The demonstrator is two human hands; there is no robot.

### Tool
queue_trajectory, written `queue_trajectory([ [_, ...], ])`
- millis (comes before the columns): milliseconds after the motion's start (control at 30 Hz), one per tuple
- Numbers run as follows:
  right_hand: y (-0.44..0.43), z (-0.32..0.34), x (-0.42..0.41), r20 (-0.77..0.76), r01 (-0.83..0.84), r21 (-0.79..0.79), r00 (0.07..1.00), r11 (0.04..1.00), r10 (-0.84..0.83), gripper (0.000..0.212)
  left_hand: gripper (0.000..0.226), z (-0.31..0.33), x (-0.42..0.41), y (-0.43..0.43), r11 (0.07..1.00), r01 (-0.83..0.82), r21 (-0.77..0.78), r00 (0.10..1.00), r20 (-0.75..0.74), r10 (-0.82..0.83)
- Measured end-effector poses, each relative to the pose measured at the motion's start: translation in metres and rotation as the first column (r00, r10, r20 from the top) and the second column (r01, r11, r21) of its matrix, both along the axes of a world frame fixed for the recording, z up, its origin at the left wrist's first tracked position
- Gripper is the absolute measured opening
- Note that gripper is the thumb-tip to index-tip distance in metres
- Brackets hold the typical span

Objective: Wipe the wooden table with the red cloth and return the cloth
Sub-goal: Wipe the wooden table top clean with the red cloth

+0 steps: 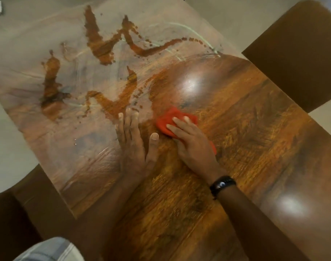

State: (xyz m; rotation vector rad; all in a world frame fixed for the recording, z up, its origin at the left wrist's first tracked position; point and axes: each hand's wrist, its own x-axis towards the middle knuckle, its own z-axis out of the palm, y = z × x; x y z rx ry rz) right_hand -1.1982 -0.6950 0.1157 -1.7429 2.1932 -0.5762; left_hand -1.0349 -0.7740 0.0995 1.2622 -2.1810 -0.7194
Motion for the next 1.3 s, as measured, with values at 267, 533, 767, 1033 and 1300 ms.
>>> queue_trajectory([
  [267, 0.001, 0.017, -0.069, -0.034, 0.436, 0.087, 0.9, 0.896, -0.435, 0.042, 0.086, -0.007, 0.144, -0.1, 0.74, -0.673, 0.026, 0.722, 0.241, 0.648],
  [533, -0.081, 0.002, 0.134, -0.008, -0.055, 0.027, 0.998, 0.998, 0.055, 0.039, 0.062, -0.026, 0.169, -0.154, 0.618, -0.74, 0.265, 0.659, 0.1, 0.746],
  [767, -0.024, -0.005, 0.22, -0.088, -0.58, 0.089, 0.805, 0.81, 0.587, 0.05, 0.055, -0.026, 0.17, -0.152, 0.642, -0.726, 0.245, 0.676, 0.081, 0.733],
  [1033, -0.124, 0.01, 0.001, 0.06, 0.213, 0.046, 0.975, 0.976, -0.215, 0.039, 0.054, -0.027, 0.17, -0.153, 0.655, -0.708, 0.266, 0.69, 0.061, 0.721],
  [1300, -0.128, 0.003, 0.124, 0.033, 0.046, 0.056, 0.998, 0.997, -0.048, 0.042, 0.062, -0.025, 0.171, -0.153, 0.652, -0.681, 0.332, 0.684, -0.028, 0.729],
])
